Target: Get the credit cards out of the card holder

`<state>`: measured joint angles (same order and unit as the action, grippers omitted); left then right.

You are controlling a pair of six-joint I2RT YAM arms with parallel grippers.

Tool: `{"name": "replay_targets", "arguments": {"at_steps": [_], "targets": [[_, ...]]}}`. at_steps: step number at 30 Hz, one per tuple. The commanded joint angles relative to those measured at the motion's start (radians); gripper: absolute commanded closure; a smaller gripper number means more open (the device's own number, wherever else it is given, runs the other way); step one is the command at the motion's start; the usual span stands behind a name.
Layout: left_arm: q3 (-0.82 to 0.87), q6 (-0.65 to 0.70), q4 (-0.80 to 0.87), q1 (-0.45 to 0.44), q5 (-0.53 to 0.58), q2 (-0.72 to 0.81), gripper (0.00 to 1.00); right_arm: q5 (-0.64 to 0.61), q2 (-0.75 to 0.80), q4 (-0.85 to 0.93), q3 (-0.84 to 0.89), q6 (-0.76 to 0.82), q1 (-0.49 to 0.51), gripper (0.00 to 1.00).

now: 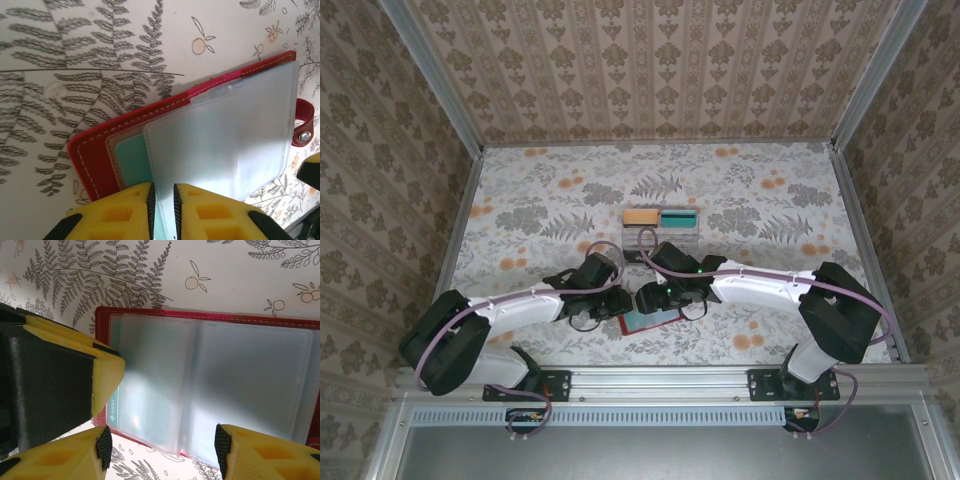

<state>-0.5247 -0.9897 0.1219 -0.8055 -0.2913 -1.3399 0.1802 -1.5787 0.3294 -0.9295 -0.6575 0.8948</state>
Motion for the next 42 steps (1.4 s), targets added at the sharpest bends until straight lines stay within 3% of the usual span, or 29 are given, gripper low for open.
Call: {"name": "replay_targets", "arguments": {"at_steps": [1,3,5,6,16,22,24,26,31,39,42], "targets": [[-0.037,0.022,-0.011,-0.012,-0.006,-0.012,0.81,-0.036,0.037,0.039,-0.003,0.011,0.001,0.4],[-0.048,0.022,-0.01,-0.014,-0.005,-0.015,0.84,-0.043,0.047,0.039,0.003,0.008,0.002,0.4],[-0.059,0.027,-0.009,-0.016,-0.008,-0.015,0.98,-0.051,0.058,0.04,0.011,0.007,0.001,0.4],[-0.068,0.029,-0.005,-0.016,-0.008,-0.016,1.0,-0.056,0.065,0.039,0.017,0.006,0.001,0.4],[-0.149,0.028,-0.036,-0.03,-0.029,-0.079,0.98,-0.132,0.197,0.048,0.101,-0.025,-0.019,0.39],[-0.232,0.034,-0.064,-0.069,-0.054,-0.188,0.88,-0.189,0.316,0.074,0.163,-0.048,-0.026,0.34],[-0.257,0.037,-0.066,-0.082,-0.062,-0.216,0.78,-0.199,0.349,0.072,0.187,-0.059,-0.03,0.31],[-0.272,0.041,-0.06,-0.088,-0.066,-0.231,0.6,-0.204,0.377,0.065,0.207,-0.069,-0.035,0.3],[-0.271,0.05,-0.013,-0.087,-0.038,-0.195,0.51,-0.19,0.401,0.042,0.225,-0.076,-0.046,0.32],[-0.186,0.053,0.102,-0.062,0.044,-0.021,0.6,-0.068,0.321,-0.055,0.198,-0.056,-0.046,0.44],[-0.128,0.041,0.14,-0.047,0.073,0.042,0.74,-0.013,0.269,-0.09,0.172,-0.05,-0.046,0.5]]}}
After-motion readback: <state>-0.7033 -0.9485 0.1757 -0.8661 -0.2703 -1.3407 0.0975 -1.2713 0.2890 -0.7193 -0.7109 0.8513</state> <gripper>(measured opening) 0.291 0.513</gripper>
